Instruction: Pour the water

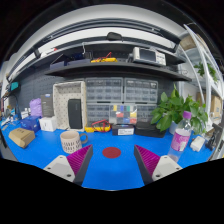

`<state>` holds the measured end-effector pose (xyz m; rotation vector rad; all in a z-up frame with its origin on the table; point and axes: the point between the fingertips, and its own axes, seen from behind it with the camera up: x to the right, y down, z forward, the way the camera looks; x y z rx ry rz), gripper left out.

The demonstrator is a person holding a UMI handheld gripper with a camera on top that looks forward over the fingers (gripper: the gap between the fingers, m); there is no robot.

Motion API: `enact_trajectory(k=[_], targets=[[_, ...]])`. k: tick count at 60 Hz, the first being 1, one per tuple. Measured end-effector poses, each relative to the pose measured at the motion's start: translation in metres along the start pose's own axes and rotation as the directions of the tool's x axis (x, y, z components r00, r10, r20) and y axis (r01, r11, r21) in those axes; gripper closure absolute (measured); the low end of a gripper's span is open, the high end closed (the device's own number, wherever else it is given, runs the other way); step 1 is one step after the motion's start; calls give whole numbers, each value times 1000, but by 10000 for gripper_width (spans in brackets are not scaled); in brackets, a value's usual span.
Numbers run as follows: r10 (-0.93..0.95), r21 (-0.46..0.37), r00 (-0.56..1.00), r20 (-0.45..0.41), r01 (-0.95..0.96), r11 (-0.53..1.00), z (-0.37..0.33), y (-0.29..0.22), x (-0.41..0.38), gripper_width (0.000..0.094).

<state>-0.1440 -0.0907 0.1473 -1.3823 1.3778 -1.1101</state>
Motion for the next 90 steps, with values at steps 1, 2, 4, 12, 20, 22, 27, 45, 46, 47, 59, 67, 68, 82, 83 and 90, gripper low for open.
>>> enact_trajectory(k=[1,2,4,12,20,22,27,45,46,47,59,67,68,82,83,90], targets=[[1,1,1000,1,-1,1000,-2,2,2,88],[3,8,1000,3,-3,1000,-4,3,3,86],[3,23,1000,11,-4,1000,-8,8,7,87],[50,35,999,3,-50,998,-21,38,47,96],[127,64,990,-55,-123,990,-36,55,108,97],[136,73,988,-74,-131,989,-37,56,124,108],[137,108,983,-123,-124,986,-35,50,164,108],[40,143,987,-158,-17,990,26,16,225,105],[39,144,987,-156,-17,990,30,15,226,107],[39,145,987,-156,-16,989,33,14,226,106],[37,155,987,-159,-12,988,60,5,231,271],[41,147,987,-156,-18,989,64,6,230,458],[36,148,987,-154,-13,989,64,6,230,470],[10,161,987,-161,16,987,65,3,228,577],[9,162,986,-164,18,987,66,3,228,577],[-40,141,987,-158,62,988,71,2,216,577]])
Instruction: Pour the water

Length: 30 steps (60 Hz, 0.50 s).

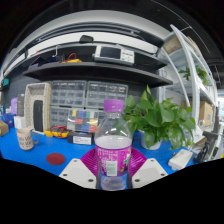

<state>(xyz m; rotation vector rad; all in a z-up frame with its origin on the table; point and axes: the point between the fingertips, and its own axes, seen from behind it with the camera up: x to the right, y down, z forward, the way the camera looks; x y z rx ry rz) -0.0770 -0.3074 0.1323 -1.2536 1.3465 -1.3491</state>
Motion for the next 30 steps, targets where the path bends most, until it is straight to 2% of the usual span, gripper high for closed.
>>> enact_trajectory(k=[7,14,30], targets=[[-121,-8,992,31,121,993,8,-7,-30,578],[-328,5,943,65,328,945,25,-19,-78,581],[-760,79,638,122,757,648,69,-31,-195,580]])
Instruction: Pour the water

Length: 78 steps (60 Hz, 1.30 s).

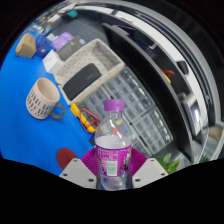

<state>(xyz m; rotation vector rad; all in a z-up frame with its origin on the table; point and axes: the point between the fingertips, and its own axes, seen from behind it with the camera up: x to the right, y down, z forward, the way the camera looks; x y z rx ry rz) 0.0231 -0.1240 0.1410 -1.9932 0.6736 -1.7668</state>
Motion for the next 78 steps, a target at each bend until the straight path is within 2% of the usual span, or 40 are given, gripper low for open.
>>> enact_trajectory(k=[8,17,25,37,44,53,63,71,74,78], targets=[[-273,39,962,2,273,961,19,-41,-27,580],[-532,67,847,-8,531,844,32,-72,-55,566],[-678,80,735,-25,677,731,40,-89,-68,566],[-872,39,465,-154,885,464,47,-118,-60,565],[-915,26,361,-181,932,363,51,-125,-63,567],[-913,31,374,-162,927,374,54,-120,-66,564],[-802,81,576,-157,817,571,46,-120,-56,564],[-566,105,820,-86,573,813,37,-112,-36,566],[-434,95,898,-66,439,893,33,-110,-31,566],[-225,118,974,3,224,968,29,-98,-18,565]])
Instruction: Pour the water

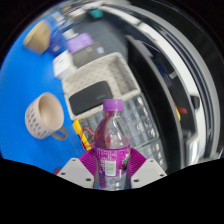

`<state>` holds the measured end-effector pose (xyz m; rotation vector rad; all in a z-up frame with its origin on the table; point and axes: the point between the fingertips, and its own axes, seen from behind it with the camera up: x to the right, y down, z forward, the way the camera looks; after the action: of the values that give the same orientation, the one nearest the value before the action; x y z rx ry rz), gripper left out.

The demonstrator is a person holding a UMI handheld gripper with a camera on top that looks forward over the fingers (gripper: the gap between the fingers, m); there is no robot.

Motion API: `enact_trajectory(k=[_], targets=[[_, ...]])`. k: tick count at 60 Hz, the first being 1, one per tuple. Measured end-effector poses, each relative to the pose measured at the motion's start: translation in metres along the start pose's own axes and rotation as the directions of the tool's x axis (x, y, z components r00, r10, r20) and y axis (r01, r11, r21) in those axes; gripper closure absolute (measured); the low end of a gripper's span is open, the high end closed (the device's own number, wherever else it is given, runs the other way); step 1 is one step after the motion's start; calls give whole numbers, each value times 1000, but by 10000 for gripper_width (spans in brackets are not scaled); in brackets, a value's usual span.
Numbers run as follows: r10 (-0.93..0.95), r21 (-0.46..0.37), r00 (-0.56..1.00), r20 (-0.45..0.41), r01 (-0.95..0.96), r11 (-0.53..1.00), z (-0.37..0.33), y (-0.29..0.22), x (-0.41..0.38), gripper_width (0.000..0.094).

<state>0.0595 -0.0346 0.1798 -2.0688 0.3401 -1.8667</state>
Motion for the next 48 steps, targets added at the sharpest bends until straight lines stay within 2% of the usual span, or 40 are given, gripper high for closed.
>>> enact_trajectory(k=[5,6,9,13,14,19,27,37,39,40,48], targets=[[291,26,956,46,-293,956,-5,2,8,562],[348,13,937,20,-349,937,-8,-7,0,562],[492,14,866,90,-495,869,-6,10,12,562],[646,-4,753,123,-651,759,-5,23,15,562],[682,-12,724,101,-685,728,-7,17,6,563],[798,-28,586,138,-803,595,-3,35,6,562],[883,-45,438,172,-891,451,5,48,-6,562],[899,-52,399,177,-909,414,14,54,-27,559],[898,-47,400,183,-909,414,16,55,-34,510],[897,-24,401,186,-911,412,17,54,-30,553],[901,-24,393,185,-914,404,15,56,-29,554]])
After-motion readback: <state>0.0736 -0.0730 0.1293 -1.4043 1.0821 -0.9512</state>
